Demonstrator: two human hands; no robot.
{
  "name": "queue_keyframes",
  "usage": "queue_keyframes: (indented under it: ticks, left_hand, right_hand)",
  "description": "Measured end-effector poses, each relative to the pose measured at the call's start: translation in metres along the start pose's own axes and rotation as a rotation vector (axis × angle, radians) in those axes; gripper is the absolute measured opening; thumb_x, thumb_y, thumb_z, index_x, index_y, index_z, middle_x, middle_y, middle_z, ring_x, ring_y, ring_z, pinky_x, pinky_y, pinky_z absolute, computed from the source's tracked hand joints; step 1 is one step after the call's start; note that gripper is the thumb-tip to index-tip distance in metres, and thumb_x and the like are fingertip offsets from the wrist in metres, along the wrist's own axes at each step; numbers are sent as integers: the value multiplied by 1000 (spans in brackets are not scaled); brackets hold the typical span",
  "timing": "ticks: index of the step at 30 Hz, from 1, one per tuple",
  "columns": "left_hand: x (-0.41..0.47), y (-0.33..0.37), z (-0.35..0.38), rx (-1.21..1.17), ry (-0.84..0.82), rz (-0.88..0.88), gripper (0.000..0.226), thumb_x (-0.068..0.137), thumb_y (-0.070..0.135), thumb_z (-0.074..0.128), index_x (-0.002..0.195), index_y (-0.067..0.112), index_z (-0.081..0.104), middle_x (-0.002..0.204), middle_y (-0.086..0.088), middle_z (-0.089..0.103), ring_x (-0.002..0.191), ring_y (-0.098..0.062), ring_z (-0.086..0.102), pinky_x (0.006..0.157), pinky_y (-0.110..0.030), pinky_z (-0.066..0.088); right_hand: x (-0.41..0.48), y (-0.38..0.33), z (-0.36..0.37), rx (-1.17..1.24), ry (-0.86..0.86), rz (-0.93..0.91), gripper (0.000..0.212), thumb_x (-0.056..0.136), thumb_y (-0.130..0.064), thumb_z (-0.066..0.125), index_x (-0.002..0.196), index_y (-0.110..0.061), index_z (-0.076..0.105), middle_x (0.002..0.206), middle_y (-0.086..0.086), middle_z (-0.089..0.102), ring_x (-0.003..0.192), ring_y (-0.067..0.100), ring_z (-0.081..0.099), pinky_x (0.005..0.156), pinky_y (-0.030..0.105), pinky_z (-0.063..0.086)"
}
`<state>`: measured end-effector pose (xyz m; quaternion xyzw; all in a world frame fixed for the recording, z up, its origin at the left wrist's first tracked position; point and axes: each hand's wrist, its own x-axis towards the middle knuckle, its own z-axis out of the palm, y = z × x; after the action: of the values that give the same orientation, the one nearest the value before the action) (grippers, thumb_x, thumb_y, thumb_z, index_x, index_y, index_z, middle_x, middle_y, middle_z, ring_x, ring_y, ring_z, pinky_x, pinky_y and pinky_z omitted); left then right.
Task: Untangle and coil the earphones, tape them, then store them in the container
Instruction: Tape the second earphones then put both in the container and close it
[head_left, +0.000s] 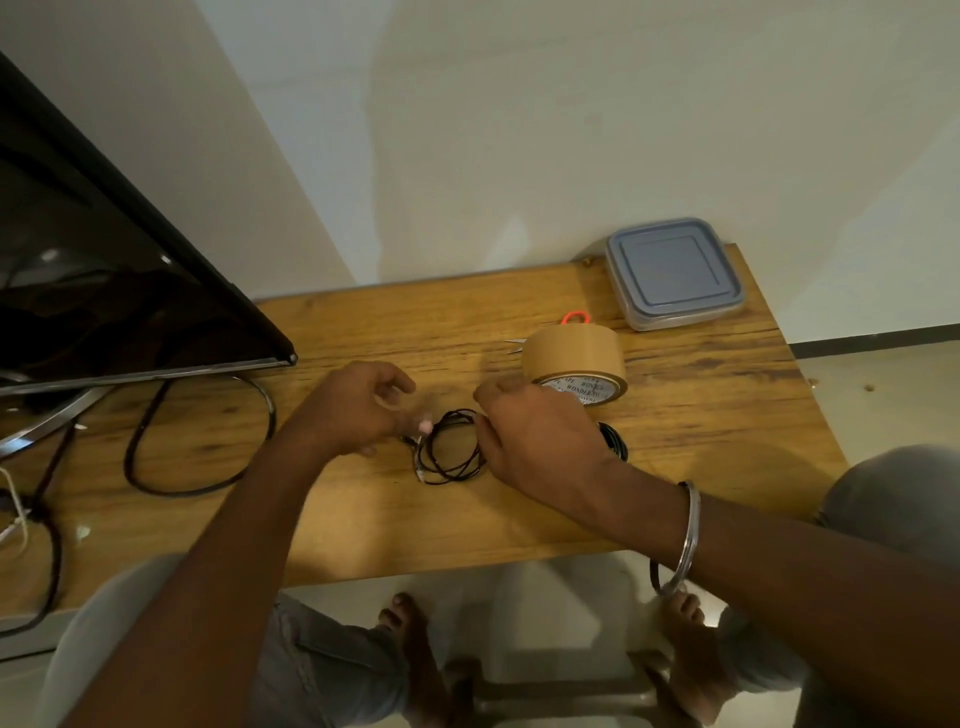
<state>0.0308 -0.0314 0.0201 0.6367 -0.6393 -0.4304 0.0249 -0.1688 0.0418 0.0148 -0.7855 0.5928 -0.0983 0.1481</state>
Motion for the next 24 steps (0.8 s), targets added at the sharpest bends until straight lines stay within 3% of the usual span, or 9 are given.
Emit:
queue_keyframes:
  ticks: [3,4,6,9,12,14,18,21,24]
  left_hand:
    - [0,1,-10,-121,212,215,11,93,18,69,102,24,70,104,-4,71,76,-21,71,63,-40,62]
    - [0,5,-10,-188,243,285,14,97,13,63,99,24,71,103,-7,72,74,-21,71,62,-39,62]
    - [0,14,-6,-298,216,378,25,100,4,54,98,22,71,99,-11,72,71,-19,69,60,-36,60]
    - [0,22,2,-337,125,448,23,100,0,52,100,11,71,92,-15,70,67,-20,65,57,-33,59]
    - [0,25,7,-338,71,457,19,97,-5,54,100,5,71,89,-16,70,67,-18,65,57,-31,58]
    - [-1,28,8,-368,50,458,17,94,-6,59,99,4,72,89,-18,72,66,-18,66,57,-29,58]
    - [-4,31,6,-447,5,448,12,87,-3,70,97,2,73,84,-21,74,62,-18,70,58,-29,60]
    - [-5,33,6,-492,-14,427,10,80,-3,75,89,2,74,76,-20,74,58,-17,70,57,-28,60]
    - [-9,35,5,-517,-16,435,15,68,7,82,79,2,72,68,-13,73,55,-18,68,55,-28,59]
  right_hand:
    - [8,0,-33,102,147,-61,22,99,-30,49,98,-15,65,87,3,70,73,25,65,63,38,54]
    - [10,3,-45,146,200,-52,21,98,-30,51,98,-16,67,84,0,72,69,21,65,62,39,56]
    - [14,16,-68,223,284,-3,20,98,-31,55,101,-19,71,82,-8,72,64,11,65,64,37,58]
    - [18,45,-93,292,365,107,19,96,-32,58,100,-22,74,82,-16,68,69,6,66,71,37,59]
    - [18,74,-102,223,248,155,15,95,-31,62,97,-24,74,84,-14,67,76,6,64,77,36,58]
    - [17,86,-101,203,102,151,15,93,-32,65,104,-25,73,97,-10,69,82,6,64,78,38,57]
    - [16,94,-93,144,-167,180,41,91,-38,69,128,-25,62,125,-3,63,106,11,57,83,28,42]
    - [18,95,-89,184,-195,187,44,90,-40,70,131,-24,60,129,-1,62,106,12,55,83,27,40]
    - [19,99,-89,217,-141,176,38,91,-37,69,127,-25,63,125,-4,63,104,10,56,72,18,39]
